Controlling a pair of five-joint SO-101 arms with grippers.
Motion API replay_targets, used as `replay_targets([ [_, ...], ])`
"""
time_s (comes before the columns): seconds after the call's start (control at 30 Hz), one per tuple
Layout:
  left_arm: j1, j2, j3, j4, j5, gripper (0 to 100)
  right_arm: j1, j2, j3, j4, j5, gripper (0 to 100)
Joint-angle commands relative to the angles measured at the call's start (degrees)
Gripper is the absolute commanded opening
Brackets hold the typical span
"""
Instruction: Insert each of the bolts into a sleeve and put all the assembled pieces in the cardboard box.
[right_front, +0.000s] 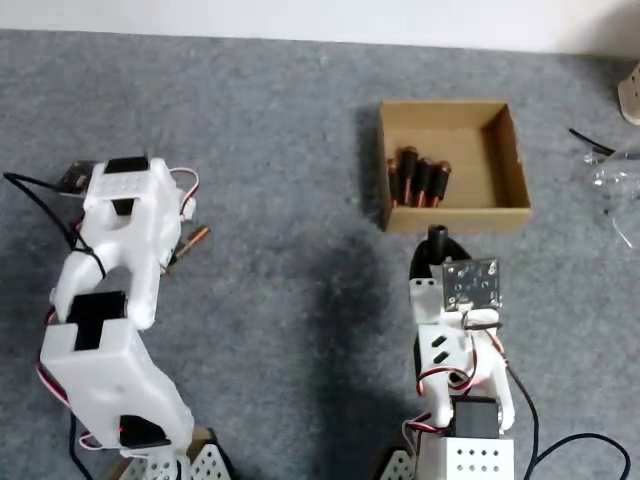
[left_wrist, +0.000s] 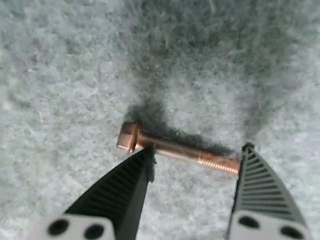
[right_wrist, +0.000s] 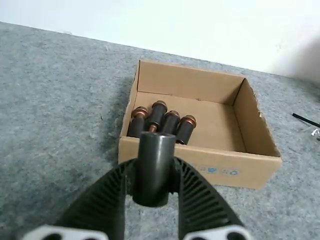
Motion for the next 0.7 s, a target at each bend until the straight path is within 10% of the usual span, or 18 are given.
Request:
replay_targets([
  [0.0,0.9,0.7,3.6,-3.2,0.4,26,0.6,-1.2,5.8,-2.2,0.0,0.4],
  [0.4,2.2,-1.1,-3.3,-0.6,0.4,26,0.6,-1.2,5.8,-2.2,0.0,0.4],
  [0.67,3.5,-0.9,-13.6,17.3,0.4,26,0.6,-1.2,5.9,-2.2,0.0,0.4],
])
